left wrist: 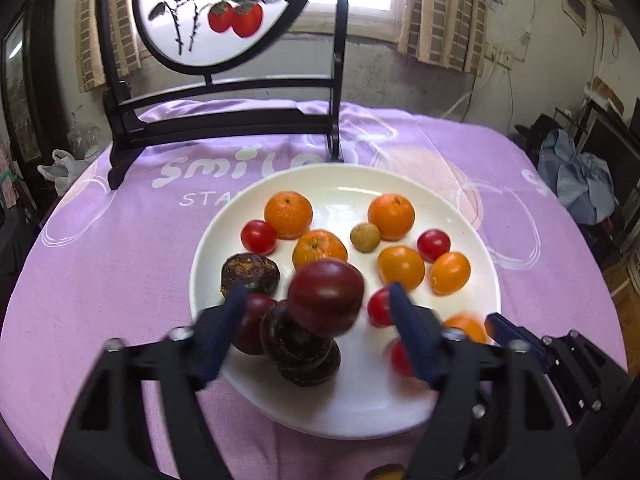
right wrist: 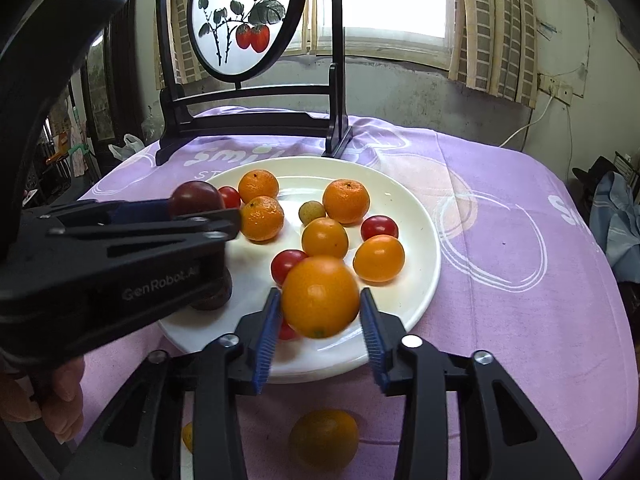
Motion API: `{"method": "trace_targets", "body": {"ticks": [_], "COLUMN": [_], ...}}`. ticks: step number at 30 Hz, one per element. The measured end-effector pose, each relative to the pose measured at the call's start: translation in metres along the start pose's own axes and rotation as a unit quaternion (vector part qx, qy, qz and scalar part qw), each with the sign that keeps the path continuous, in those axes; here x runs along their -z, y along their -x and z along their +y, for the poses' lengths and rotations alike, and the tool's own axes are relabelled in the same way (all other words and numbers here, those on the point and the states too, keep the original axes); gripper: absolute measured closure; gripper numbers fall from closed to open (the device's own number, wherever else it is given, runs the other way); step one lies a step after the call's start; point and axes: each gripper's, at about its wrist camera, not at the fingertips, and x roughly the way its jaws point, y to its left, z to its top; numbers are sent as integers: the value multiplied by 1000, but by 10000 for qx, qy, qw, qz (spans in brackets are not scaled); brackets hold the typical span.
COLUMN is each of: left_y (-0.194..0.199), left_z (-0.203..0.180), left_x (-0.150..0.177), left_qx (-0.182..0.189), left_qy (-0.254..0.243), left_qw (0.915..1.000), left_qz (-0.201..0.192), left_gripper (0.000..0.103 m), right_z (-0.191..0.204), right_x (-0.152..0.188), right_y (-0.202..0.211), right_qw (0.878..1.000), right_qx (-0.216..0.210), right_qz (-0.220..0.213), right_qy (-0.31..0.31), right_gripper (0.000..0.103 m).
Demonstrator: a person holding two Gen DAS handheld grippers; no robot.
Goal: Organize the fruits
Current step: 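Carry both fruits onto the white plate and open both grippers, then reach the left gripper to a small yellow-green fruit and grasp it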
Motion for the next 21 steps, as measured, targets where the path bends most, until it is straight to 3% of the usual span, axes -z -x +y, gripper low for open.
{"method": "trace_targets", "body": {"ticks": [11, 21], "left_y": [25, 46], "left_z": [-5, 4], "left_x": [8, 47], "left_qx": [-30, 56], "left_qy": [-181, -28], "left_qw": [9997, 10000], "left_qz": [-144, 37], "left_gripper": [29, 26], "right_z": [-9, -13], "right_x": [10, 44], "right_y": [21, 54], "right_qw": [9999, 9998], "right_qx": [-42, 122], "right_qz": [30, 79], "right_qy": [-147, -137], "right_gripper": [53, 43]}}
